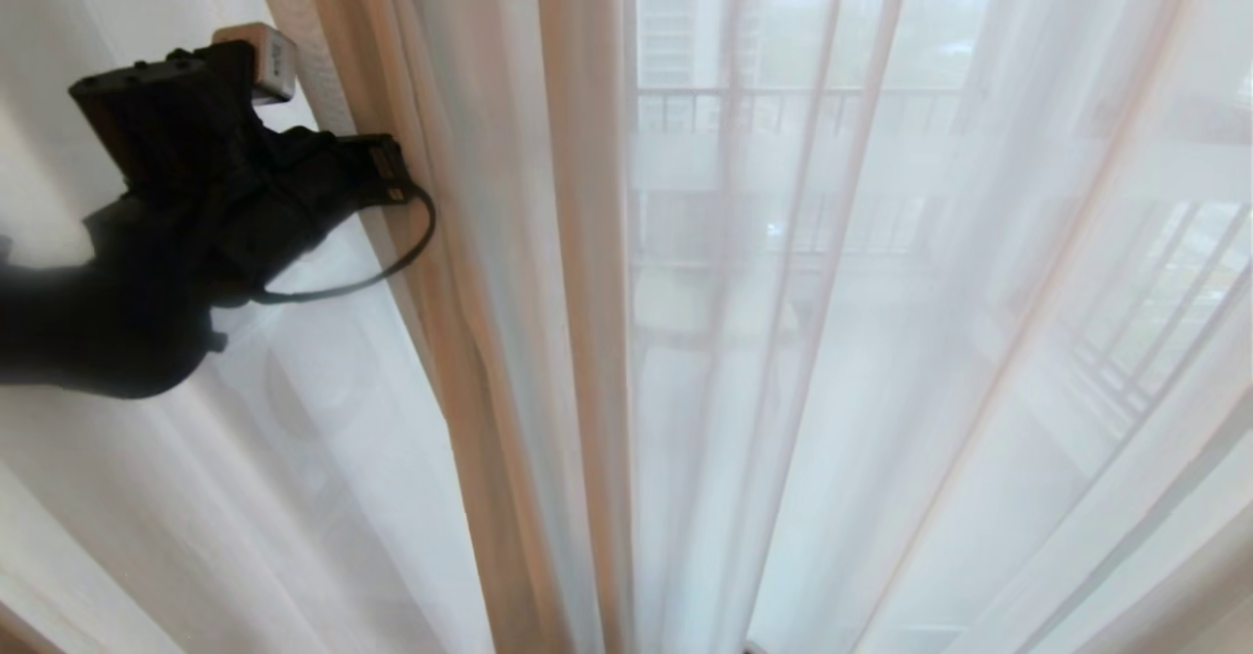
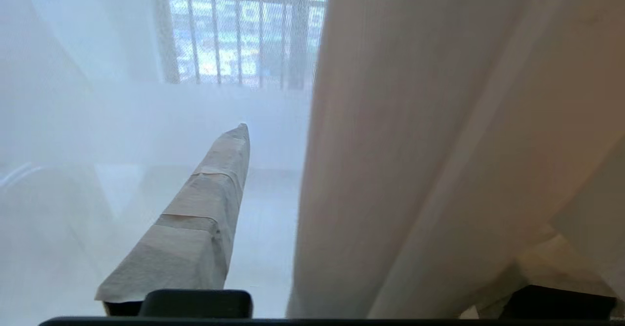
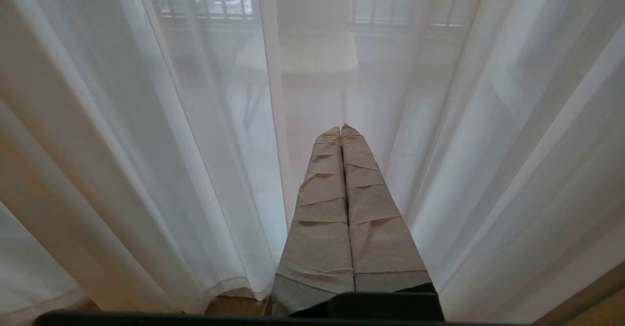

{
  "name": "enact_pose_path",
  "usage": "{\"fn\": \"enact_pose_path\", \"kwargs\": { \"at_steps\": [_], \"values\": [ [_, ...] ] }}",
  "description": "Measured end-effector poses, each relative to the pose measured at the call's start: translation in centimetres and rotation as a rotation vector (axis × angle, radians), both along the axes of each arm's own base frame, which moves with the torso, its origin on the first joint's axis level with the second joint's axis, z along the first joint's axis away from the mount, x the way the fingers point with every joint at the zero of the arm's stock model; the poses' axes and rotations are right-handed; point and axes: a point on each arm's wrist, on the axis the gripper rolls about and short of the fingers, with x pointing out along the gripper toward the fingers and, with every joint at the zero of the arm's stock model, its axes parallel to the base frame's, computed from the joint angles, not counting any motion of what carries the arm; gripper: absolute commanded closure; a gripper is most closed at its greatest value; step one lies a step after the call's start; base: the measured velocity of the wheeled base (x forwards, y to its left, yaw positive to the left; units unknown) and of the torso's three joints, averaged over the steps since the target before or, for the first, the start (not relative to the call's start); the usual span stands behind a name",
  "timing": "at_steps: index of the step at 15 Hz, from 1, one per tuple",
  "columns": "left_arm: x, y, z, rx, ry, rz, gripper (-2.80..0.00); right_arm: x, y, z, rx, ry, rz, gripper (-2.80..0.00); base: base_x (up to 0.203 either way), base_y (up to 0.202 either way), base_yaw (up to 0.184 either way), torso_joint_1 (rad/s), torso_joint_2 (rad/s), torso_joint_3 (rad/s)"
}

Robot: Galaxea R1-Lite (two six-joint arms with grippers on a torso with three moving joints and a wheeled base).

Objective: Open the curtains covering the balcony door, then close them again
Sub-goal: Close the inner curtains on both sides

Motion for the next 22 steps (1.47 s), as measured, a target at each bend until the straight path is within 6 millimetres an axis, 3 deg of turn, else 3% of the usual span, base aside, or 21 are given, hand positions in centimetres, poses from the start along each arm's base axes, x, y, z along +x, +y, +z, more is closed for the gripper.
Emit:
{"fn": "enact_pose_path", "kwargs": {
  "at_steps": [4,17,18,22],
  "values": [
    [-2.6,0.5,0.0,0.003,0.011,0.005,-2.8,0.0,0.0,0.0,0.0,0.0,0.0,0.0,0.0,0.0,0.0,0.0,0.0,0.0],
    [-14.8,3.0,-0.6,-0.004,-0.022,0.001,-2.8,0.0,0.0,0.0,0.0,0.0,0.0,0.0,0.0,0.0,0.0,0.0,0.0,0.0],
    [-15.5,3.1,-0.7,-0.006,-0.027,0.001,0.0,0.0,0.0,0.0,0.0,-0.001,0.0,0.0,0.0,0.0,0.0,0.0,0.0,0.0],
    [-17.5,3.5,-1.1,-0.005,-0.026,-0.002,0.0,0.0,0.0,0.0,0.0,-0.001,0.0,0.0,0.0,0.0,0.0,0.0,0.0,0.0]
  ]
}}
